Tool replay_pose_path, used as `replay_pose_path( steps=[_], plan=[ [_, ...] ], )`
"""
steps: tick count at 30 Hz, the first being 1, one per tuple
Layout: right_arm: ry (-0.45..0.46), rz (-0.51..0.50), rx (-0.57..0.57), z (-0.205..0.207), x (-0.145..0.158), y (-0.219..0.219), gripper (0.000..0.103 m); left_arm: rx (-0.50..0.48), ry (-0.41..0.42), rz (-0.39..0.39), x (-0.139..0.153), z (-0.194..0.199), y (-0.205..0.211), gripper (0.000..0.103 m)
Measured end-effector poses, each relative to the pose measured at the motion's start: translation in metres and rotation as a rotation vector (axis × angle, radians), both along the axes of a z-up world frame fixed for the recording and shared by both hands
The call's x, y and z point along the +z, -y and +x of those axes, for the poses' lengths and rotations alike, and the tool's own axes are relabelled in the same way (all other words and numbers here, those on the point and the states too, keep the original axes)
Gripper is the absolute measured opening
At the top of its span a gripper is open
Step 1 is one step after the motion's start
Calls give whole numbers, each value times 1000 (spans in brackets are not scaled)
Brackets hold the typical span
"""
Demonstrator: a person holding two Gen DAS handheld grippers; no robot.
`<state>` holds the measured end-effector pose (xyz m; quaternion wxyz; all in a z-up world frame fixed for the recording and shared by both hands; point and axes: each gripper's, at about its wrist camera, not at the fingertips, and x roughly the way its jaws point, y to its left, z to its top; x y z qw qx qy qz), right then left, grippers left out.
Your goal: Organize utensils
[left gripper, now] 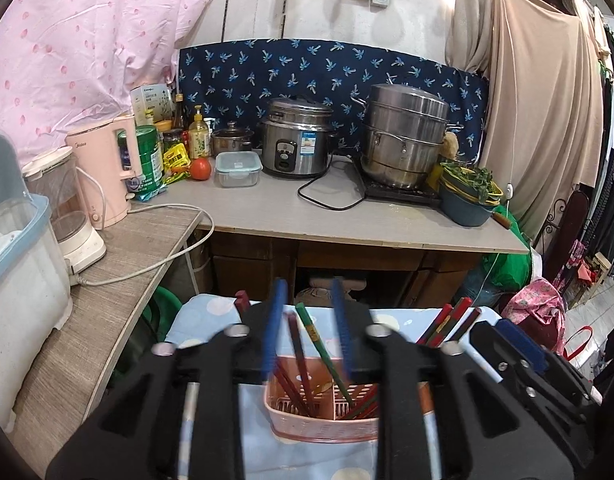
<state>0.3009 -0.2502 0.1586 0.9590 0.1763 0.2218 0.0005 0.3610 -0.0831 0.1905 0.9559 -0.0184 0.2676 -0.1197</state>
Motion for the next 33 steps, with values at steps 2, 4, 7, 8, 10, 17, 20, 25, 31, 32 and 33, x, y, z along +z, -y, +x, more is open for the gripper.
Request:
replay_pose_path(
  steps=[2, 4, 7, 8, 10, 17, 20, 25, 31, 32, 33],
  plan=[
    [1, 9, -4, -5, 2, 2, 41, 20, 18, 0, 2, -6, -3, 49],
    [3, 16, -7, -12, 5, 3, 41, 20, 19, 4, 4, -9, -5, 49],
    [2, 13, -3, -21, 9, 1, 45, 21, 17, 11, 7, -16, -6, 50],
    [2, 8, 0, -25, 9, -1, 47, 21, 19, 17, 8, -20, -6, 54],
    [1, -12, 0, -33, 11, -4, 49, 23, 28, 34, 9, -29, -6, 58],
    [-30, -78, -1, -67, 10, -17, 53, 21, 16, 81, 5, -59, -7, 65],
    [-57, -108, -13, -81, 7, -22, 54, 27, 2, 97, 0, -73, -9, 66],
    [-80, -139, -18, -104, -2, -29, 55, 29, -20, 114, -10, -95, -13, 71],
    [-97, -182, -27, -129, -14, -38, 61, 38, -51, 142, -27, -120, -16, 74],
    [-100, -194, -29, -133, -16, -39, 62, 39, -62, 147, -31, -123, -16, 74],
    [-106, -202, -34, -136, -18, -40, 64, 39, -71, 151, -35, -127, -17, 74]
  ],
)
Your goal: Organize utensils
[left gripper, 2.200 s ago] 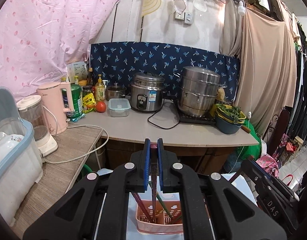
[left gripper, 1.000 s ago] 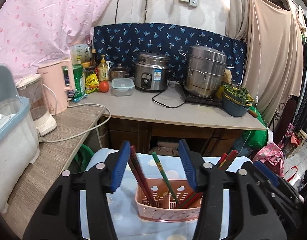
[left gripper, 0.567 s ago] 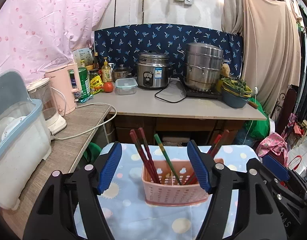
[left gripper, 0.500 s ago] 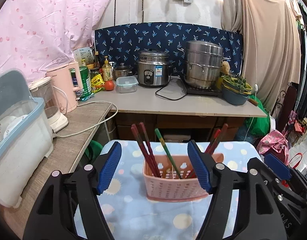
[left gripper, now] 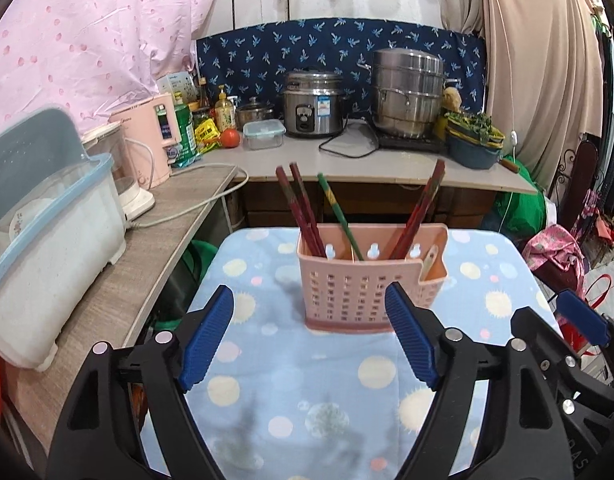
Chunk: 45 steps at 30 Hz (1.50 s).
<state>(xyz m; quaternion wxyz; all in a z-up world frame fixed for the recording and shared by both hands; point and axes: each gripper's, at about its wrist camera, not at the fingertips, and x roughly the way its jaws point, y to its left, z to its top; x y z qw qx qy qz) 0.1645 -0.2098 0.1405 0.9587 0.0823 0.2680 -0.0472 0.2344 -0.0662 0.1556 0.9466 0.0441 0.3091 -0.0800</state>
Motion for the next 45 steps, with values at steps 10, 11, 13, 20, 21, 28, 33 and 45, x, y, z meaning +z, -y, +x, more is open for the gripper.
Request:
replay_pose_path(
  steps=[10, 11, 13, 20, 21, 28, 33, 45],
  plan=[
    [-81, 15, 11, -16, -30, -4, 69, 15, -67, 28, -35, -21, -5, 76],
    [-90, 16, 9, -18, -34, -4, 69, 17, -73, 29, -38, -23, -5, 78],
    [-104, 17, 6, -19, -40, -5, 71, 24, -80, 31, -44, -27, -6, 83],
    [-146, 9, 0, -23, -58, -7, 83, 31, -117, 51, -65, -33, -8, 86],
    [-153, 10, -2, -23, -60, -7, 84, 32, -121, 59, -68, -34, -7, 86],
    [-182, 7, -7, -23, -69, -9, 84, 42, -132, 80, -79, -37, -7, 88],
    [-186, 31, -27, -23, -71, -4, 96, 53, -133, 89, -79, -36, -8, 91],
    [-193, 46, -52, -16, -69, 3, 96, 65, -144, 97, -79, -30, -13, 95]
  ],
)
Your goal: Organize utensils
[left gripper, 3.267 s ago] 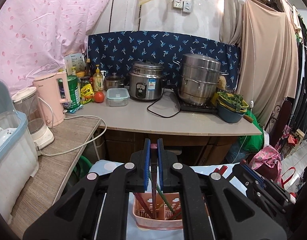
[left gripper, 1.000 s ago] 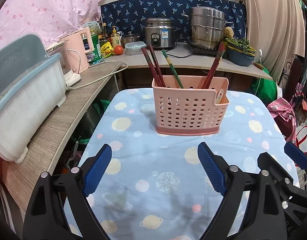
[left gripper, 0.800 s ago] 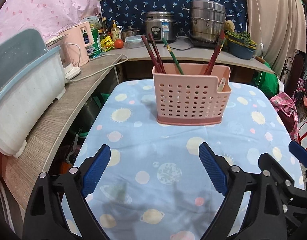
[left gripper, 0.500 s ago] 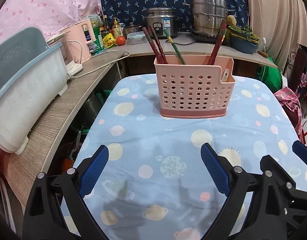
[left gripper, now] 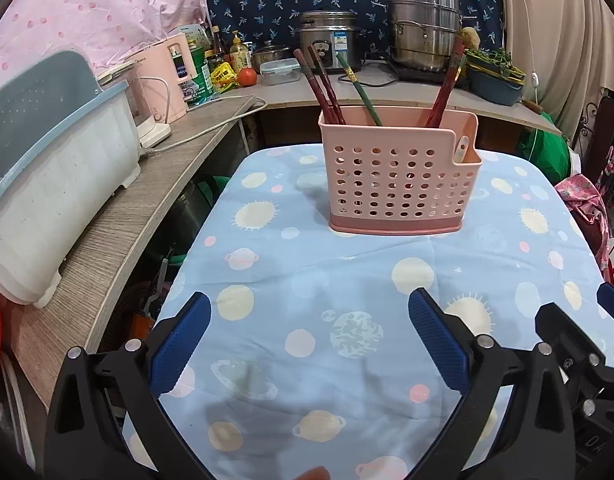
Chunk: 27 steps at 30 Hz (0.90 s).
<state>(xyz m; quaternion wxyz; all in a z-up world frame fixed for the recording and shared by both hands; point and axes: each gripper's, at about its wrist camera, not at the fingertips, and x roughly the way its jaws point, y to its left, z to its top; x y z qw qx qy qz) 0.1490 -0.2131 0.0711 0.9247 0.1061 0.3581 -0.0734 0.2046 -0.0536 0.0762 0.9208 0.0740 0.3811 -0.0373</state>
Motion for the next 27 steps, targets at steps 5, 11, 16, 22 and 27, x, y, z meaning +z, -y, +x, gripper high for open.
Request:
replay_pose_path(
  steps=[5, 11, 16, 22, 27],
  plan=[
    [7, -7, -7, 3, 4, 2, 96, 9, 6, -1, 3, 4, -2, 95],
    [4, -7, 1, 7, 4, 1, 96, 10, 8, 2, 3, 7, -1, 95],
    [1, -15, 6, 8, 4, -1, 96, 5, 7, 4, 2, 8, 0, 95],
    [-2, -17, 6, 9, 3, -2, 96, 2, 4, 6, 1, 9, 2, 95],
    [0, -29, 10, 10, 3, -4, 96, 1, 5, 8, 0, 9, 3, 95]
  ],
)
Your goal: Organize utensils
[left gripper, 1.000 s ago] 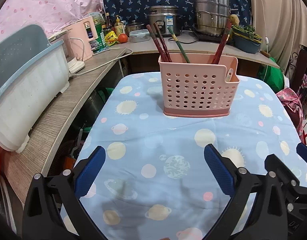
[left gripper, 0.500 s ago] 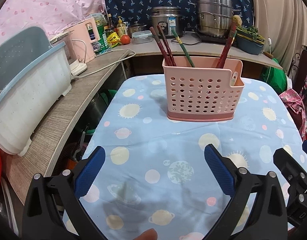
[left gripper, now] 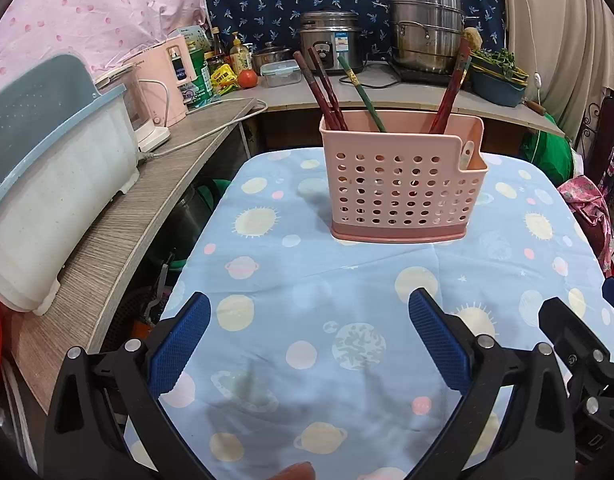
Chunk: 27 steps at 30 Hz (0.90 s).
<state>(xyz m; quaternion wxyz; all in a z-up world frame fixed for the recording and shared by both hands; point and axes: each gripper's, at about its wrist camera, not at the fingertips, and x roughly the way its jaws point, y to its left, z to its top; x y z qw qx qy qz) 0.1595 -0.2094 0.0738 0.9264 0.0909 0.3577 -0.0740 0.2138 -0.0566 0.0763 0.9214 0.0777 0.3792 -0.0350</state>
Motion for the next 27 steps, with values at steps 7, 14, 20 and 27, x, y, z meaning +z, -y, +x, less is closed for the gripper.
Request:
replay_pose_path(
  steps=[7, 14, 20, 27],
  plan=[
    [3, -10, -1, 1, 0, -1, 96, -4, 5, 4, -1, 0, 2, 95],
    [5, -13, -1, 1, 0, -2, 96, -4, 6, 3, 0, 0, 2, 95],
    [11, -25, -3, 1, 3, -2, 96, -3, 10, -1, 2, 0, 1, 95],
    [11, -25, -4, 1, 4, -2, 96, -6, 15, 1, 3, -1, 2, 95]
  ],
)
